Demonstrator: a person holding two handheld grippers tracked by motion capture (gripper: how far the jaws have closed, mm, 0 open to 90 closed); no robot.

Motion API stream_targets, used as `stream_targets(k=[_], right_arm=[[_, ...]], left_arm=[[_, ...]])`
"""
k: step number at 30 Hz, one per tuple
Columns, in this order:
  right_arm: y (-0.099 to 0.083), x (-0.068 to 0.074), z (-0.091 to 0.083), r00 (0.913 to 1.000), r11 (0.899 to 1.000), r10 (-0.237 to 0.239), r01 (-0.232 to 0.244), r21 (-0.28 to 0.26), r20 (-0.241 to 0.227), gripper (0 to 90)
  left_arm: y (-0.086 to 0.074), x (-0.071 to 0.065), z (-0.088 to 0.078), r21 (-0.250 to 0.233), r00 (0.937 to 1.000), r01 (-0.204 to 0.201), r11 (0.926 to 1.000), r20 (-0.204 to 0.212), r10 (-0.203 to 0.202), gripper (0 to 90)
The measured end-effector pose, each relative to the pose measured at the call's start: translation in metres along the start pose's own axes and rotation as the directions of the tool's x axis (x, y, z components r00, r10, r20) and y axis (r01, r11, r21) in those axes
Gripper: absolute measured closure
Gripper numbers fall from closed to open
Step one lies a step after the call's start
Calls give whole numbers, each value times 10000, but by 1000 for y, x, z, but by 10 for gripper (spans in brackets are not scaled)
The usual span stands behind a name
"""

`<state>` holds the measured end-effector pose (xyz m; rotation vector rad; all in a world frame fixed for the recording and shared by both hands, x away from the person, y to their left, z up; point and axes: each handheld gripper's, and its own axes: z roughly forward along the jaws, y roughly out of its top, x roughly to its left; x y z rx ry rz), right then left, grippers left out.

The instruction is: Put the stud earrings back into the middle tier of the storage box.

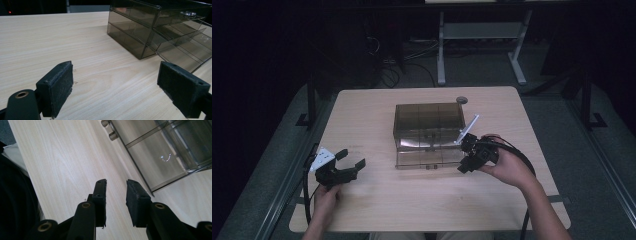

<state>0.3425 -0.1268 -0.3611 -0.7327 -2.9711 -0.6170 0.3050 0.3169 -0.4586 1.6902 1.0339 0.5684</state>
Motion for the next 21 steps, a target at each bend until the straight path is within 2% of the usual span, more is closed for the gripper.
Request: stream_targets(k=[12, 21], right_arm=[[-18, 9, 6, 9997, 10000, -1, 0, -80, -224, 659], [-28, 18, 20, 9994, 9997, -103, 110, 207, -337, 655]], left_arm=[[0, 0, 0, 10, 10000, 64, 10000, 1, -64, 128], [0, 0, 0, 8, 10000, 58, 10000, 4, -58, 128]])
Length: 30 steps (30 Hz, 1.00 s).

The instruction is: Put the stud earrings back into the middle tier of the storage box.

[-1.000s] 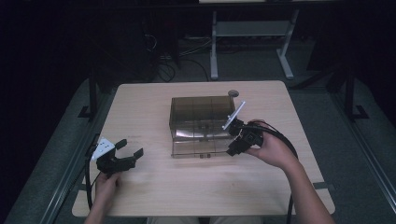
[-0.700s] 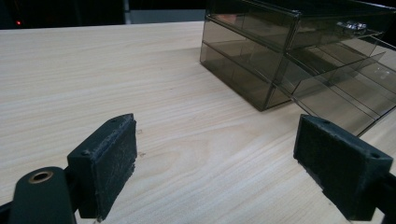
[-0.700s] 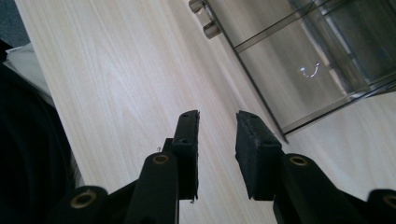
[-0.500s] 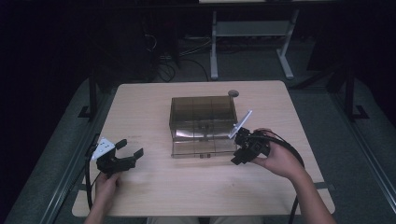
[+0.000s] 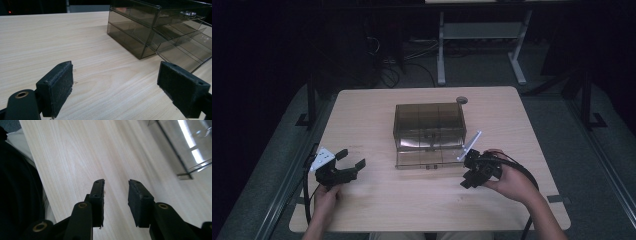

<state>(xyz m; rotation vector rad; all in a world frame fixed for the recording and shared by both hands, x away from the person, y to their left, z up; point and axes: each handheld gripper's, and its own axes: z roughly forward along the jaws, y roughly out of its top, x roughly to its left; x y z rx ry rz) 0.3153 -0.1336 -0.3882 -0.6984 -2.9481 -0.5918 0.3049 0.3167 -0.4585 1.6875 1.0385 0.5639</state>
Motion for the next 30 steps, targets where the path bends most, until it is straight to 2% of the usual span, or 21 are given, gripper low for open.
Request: stream_targets(k=[14, 30], right_arm=[[-5, 5, 30, 9991, 9965, -85, 119, 826, -421, 678], [-1, 10, 46, 9986, 9881, -232, 301, 1506, -474, 727]], left_arm=[[0, 0, 0, 44, 10000, -51, 10000, -3, 51, 128], [0, 1, 0, 42, 10000, -56, 10000, -5, 56, 128]])
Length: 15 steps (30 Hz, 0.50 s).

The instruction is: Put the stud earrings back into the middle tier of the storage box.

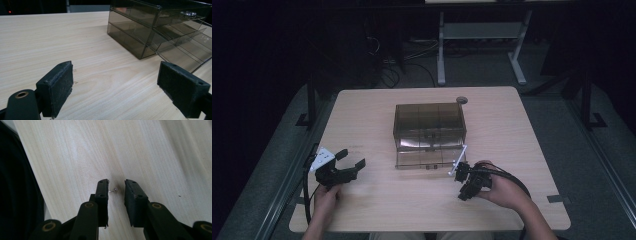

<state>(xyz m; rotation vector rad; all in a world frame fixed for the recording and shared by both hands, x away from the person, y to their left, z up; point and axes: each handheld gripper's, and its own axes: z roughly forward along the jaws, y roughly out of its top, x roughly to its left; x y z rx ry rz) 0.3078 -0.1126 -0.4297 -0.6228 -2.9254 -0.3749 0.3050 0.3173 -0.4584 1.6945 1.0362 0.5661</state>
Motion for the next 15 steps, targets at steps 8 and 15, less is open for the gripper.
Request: stream_targets(k=[8, 15], right_arm=[[2, 1, 4, 9999, 9996, -79, 76, 256, 104, 752], [4, 3, 8, 9997, 9988, -174, 165, 457, 189, 759]], left_arm=[[0, 0, 0, -31, 10000, 50, 10000, 7, -50, 128], [0, 0, 0, -25, 10000, 43, 10000, 9, -43, 128]])
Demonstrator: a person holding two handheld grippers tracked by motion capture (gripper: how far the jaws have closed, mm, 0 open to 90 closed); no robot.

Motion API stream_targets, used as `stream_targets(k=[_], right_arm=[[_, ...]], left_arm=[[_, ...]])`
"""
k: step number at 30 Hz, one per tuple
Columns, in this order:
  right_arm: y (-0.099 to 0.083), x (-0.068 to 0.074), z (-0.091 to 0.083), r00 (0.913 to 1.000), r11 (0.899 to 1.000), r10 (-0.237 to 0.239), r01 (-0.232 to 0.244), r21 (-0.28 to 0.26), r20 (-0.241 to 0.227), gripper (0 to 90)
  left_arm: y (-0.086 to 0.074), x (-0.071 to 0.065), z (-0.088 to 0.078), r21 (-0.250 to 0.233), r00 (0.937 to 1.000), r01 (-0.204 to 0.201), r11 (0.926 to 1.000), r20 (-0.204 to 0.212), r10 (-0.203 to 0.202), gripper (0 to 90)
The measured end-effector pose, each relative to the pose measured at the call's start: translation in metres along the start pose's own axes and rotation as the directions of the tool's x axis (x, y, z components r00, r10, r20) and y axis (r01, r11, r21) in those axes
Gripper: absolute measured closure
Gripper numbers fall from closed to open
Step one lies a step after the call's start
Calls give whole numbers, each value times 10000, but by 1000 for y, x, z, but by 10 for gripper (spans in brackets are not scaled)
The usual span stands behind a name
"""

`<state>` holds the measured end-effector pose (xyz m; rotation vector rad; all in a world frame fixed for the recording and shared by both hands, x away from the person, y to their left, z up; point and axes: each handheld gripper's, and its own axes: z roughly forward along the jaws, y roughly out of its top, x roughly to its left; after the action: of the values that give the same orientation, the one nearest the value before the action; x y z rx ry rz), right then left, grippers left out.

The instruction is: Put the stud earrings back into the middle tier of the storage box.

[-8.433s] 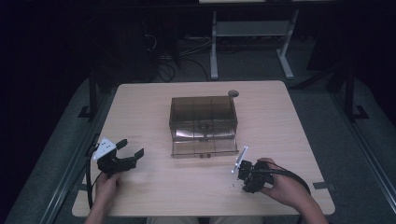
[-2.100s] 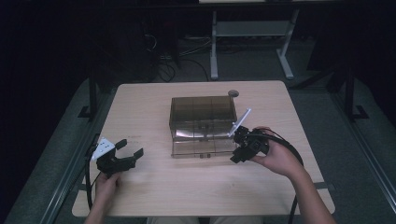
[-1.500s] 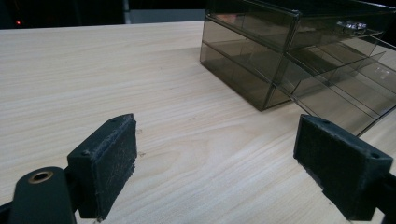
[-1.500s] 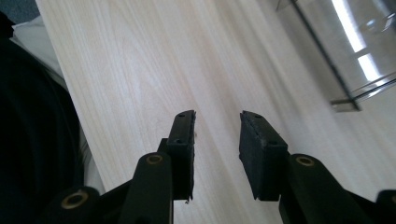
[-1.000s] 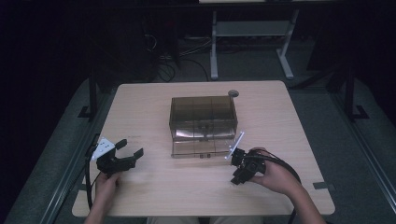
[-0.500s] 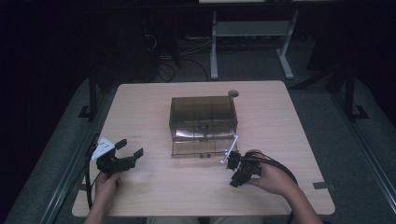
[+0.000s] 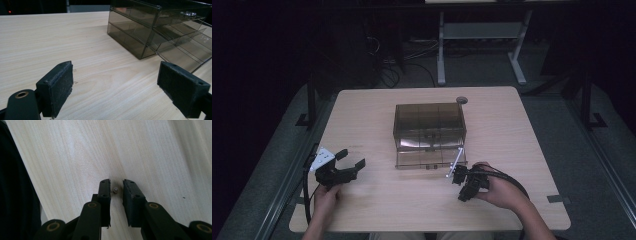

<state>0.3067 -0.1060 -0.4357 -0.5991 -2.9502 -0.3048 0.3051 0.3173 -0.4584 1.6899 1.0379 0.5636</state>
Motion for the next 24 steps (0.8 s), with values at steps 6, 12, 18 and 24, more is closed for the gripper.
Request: stream_targets(k=[6, 12, 18, 24], right_arm=[[1, 0, 2, 9998, 9999, -76, 74, 155, 158, 778], [2, 2, 2, 9994, 9995, -171, 163, 274, 289, 805], [4, 2, 2, 9988, 9987, -234, 214, 467, 424, 833], [4, 2, 3, 9989, 9985, -233, 212, 514, 418, 849]], left_arm=[[0, 0, 0, -2, 10000, 24, 10000, -4, -24, 128], [0, 0, 0, -23, 10000, 44, 10000, -3, -44, 128], [0, 0, 0, -51, 10000, 82, 10000, -6, -82, 128], [0, 0, 1, -66, 10000, 95, 9999, -4, -95, 128]])
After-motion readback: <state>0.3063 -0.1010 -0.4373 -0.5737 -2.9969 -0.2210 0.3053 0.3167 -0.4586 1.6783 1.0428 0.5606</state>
